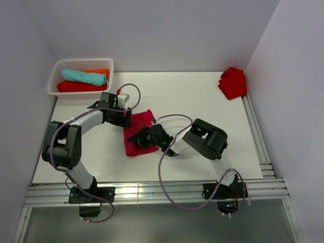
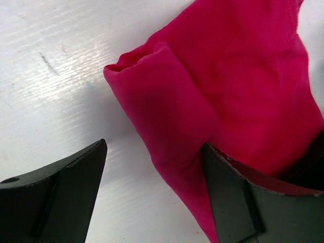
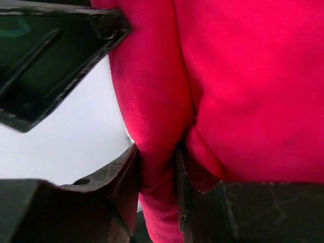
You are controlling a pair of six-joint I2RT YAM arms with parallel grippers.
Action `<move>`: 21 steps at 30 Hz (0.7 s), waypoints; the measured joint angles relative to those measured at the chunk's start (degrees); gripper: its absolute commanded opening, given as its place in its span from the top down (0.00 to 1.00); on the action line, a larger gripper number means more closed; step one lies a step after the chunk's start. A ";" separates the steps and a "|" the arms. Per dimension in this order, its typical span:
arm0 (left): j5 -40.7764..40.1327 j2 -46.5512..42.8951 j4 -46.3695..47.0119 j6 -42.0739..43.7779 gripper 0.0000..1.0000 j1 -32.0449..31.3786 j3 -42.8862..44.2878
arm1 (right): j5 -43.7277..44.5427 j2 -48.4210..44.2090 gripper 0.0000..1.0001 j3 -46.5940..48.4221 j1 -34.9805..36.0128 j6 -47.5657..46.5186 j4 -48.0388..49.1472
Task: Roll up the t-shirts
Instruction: Roll the tshirt
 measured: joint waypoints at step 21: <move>-8.48 5.97 -0.17 -1.05 0.19 -6.47 4.70 | 20.61 -11.63 0.46 8.66 4.66 -5.07 -38.10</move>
